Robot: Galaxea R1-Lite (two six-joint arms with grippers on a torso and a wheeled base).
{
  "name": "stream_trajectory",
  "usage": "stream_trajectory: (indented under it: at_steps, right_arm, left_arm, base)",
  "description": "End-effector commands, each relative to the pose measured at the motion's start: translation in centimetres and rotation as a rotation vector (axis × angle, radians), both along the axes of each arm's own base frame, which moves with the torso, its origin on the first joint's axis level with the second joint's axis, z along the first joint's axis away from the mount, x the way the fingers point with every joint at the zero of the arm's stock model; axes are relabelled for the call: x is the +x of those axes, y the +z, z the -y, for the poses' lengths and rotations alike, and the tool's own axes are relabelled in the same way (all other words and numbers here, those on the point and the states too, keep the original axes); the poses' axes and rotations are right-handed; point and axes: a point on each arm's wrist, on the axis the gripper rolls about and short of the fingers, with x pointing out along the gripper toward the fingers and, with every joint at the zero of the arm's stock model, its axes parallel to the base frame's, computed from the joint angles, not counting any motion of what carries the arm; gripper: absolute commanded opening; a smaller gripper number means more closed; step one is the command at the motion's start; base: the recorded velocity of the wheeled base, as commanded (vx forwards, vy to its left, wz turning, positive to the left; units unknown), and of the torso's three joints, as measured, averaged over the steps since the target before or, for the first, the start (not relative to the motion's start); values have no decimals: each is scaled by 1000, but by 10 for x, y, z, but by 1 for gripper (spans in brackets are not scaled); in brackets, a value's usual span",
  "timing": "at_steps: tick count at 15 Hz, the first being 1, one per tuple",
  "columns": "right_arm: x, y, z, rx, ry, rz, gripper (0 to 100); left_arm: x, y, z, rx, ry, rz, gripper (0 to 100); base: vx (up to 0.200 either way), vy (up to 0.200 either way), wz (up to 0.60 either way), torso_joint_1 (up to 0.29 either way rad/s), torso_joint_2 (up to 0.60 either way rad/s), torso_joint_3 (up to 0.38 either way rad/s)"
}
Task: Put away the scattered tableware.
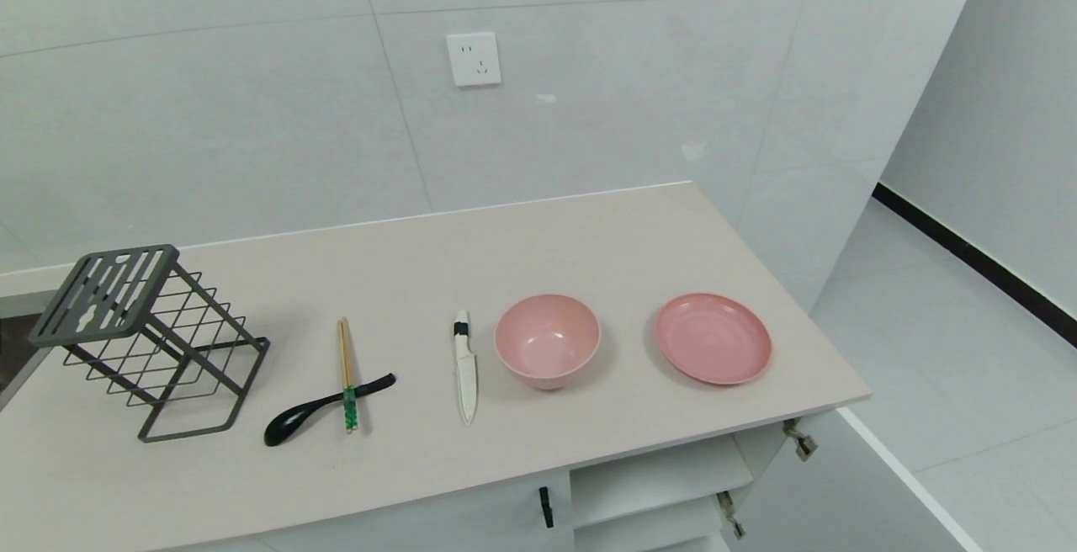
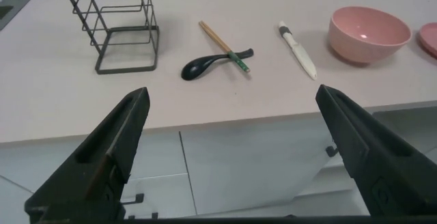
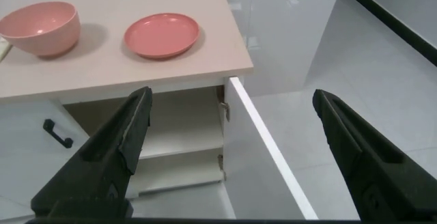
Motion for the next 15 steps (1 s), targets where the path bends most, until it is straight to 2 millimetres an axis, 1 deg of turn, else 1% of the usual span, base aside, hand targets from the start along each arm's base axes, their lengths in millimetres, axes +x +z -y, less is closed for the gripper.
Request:
stream_trajectory:
  at_steps: [1,2,4,6,8,11,13,15]
  right_arm:
    - [0,1,0,0,1,7,100]
    - [0,3,0,1,-1,29,100]
    - [-1,14,0,-5,-1,135,100]
    - [-1,16,0,-4,19,156,100]
    - [1,17,-2,-7,97,78,100]
    - [13,34,-3,-5,171,-56,100]
    - [30,43,-4,-4,243,-180,100]
    - [43,46,-6,-3,286,-262,100]
  left_arm:
    - [0,0,0,1,2,-1,100]
    - [0,0,0,1,1,-1,100]
    - [0,0,0,1,1,-1,100]
    - [0,0,0,1,1,-1,100]
    - [0,0,0,1,1,-3,100]
    - [0,0,0,1,1,-1,100]
    - [0,0,0,4,1,-2,100]
    - [0,0,0,7,-1,-2,100]
  base:
    - [0,0,0,0,0,0]
    - [0,0,0,0,0,0]
    - [0,0,0,0,0,0]
    - [0,0,0,0,0,0]
    - [0,0,0,0,0,0]
    - [0,0,0,0,0,0]
    - [0,0,0,0,0,0]
    - [0,0,0,0,0,0]
